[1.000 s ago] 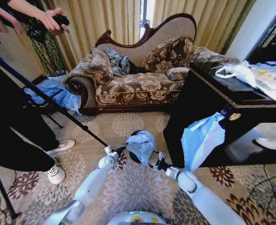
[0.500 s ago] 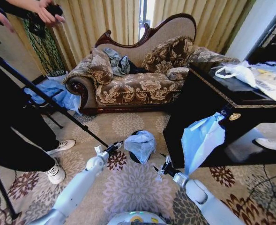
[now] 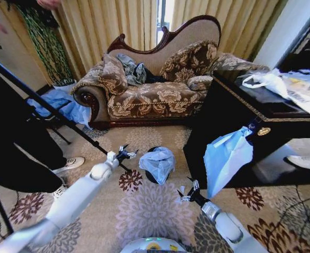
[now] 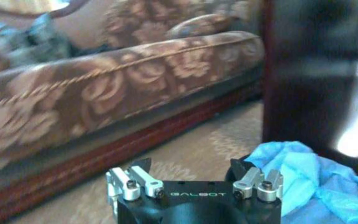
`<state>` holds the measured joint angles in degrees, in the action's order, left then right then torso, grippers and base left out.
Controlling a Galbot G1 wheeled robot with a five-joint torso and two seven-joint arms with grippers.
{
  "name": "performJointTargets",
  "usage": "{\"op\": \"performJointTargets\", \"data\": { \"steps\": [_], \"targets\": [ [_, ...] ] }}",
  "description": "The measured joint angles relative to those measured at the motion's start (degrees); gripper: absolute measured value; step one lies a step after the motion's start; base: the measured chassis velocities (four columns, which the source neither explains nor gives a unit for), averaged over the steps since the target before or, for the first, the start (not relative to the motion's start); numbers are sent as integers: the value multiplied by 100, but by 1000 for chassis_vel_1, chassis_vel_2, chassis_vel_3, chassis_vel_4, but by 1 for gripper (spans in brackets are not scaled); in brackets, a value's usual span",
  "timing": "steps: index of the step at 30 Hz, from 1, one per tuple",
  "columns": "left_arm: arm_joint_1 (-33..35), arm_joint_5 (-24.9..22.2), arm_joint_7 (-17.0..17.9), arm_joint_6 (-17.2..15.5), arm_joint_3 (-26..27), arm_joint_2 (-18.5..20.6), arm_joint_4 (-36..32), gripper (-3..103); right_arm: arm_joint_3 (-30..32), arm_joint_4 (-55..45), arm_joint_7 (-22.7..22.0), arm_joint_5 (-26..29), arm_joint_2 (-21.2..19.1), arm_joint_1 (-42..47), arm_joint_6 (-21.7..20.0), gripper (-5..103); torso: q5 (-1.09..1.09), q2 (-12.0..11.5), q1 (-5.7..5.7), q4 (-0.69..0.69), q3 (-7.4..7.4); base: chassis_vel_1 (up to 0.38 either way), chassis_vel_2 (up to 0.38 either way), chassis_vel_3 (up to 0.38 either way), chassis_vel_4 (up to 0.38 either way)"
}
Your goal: Place a garbage bag over the trash bin.
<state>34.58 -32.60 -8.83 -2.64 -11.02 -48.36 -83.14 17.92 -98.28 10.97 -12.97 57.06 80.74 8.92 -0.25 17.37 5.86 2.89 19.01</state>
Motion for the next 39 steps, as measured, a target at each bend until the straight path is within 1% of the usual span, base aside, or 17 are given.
{"op": "performJointTargets", "data": {
  "steps": [2, 3, 4, 5, 7, 8, 11, 12, 13, 16, 20, 25, 30, 31, 34, 37, 39],
  "targets": [
    [-565, -73, -159, 1, -733, 57, 123, 82, 80, 1, 0, 1, 52, 37, 48, 100, -5, 0, 0, -1, 1, 0, 0, 0, 0],
    [-779, -91, -230, 7, -994, 53, 182, 82, 116, 9, -2, 1, 79, 45, 72, 100, -6, 0, 0, 0, 1, 0, 0, 0, 0],
    [-1104, -109, -348, 30, -1363, 20, 311, 80, 166, 22, -2, -6, 120, 55, 91, 100, -2, 0, 0, 1, 1, 0, 0, 0, 0],
    [-1104, -109, -348, 30, -1363, 20, 311, 80, 166, 22, -2, -6, 120, 55, 91, 100, -2, 0, 0, 1, 1, 0, 0, 0, 0],
    [-1681, -142, -594, 36, -1988, -138, 582, 75, 227, 41, -2, -26, 192, 71, 112, 100, -2, 0, 1, 1, 1, 0, 0, 0, 0],
    [-1681, -142, -594, 36, -1988, -138, 582, 75, 227, 41, -2, -26, 192, 71, 112, 100, -2, 0, 1, 1, 1, 0, 0, 0, 0],
    [-2179, -35, -832, 96, -2627, -517, 973, 63, 262, 73, -3, -67, 291, 84, 142, 100, -4, 0, 1, 0, 1, 0, 0, 0, 0],
    [-2179, -35, -832, 96, -2627, -517, 973, 63, 262, 73, -3, -67, 291, 84, 142, 100, -4, 0, 1, 0, 1, 0, 0, 0, 0],
    [-2288, 8, -918, 136, -2782, -652, 1109, 58, 270, 93, -3, -84, 321, 83, 162, 100, -2, 0, 1, 0, 1, 0, 0, 0, 0],
    [-2506, 162, -1147, 229, -3137, -985, 1493, 56, 283, 111, -10, -110, 375, 79, 178, 100, -3, 0, 1, 1, 1, 0, 0, 0, 0],
    [-2600, 336, -1309, 228, -3355, -1170, 1683, 55, 287, 156, -18, -129, 417, 48, 191, 100, -3, 0, 1, 0, 1, 0, 0, 0, 0],
    [-2622, 483, -1401, 202, -3495, -1188, 1723, 52, 305, 233, -23, -130, 432, 12, 228, 100, -2, 0, 1, -1, 1, 0, 0, 0, 0],
    [-2645, 765, -1537, 200, -3508, -1179, 1817, 56, 332, 303, -26, -123, 435, 2, 266, 100, -3, 0, 1, -2, 1, 0, 0, 0, 0],
    [-2651, 853, -1565, 201, -3506, -1184, 1847, 59, 334, 323, -26, -122, 436, 0, 276, 100, -2, 0, 1, -1, 1, 0, 0, 0, 0],
    [-2658, 1065, -1622, 239, -3482, -1248, 1978, 47, 335, 348, -30, -119, 449, 0, 288, 100, -3, 0, 0, -1, 0, 0, 0, 0, 0],
    [-2655, 1154, -1638, 262, -3448, -1301, 2050, 43, 317, 355, -40, -117, 451, 1, 289, 100, -3, 0, 0, 0, 0, 0, 0, 0, 0],
    [-2641, 1254, -1643, 300, -3415, -1334, 2089, 32, 298, 371, -41, -116, 451, -10, 290, 100, -3, 0, 0, 0, 0, 0, 0, 0, 0]
  ]
}}
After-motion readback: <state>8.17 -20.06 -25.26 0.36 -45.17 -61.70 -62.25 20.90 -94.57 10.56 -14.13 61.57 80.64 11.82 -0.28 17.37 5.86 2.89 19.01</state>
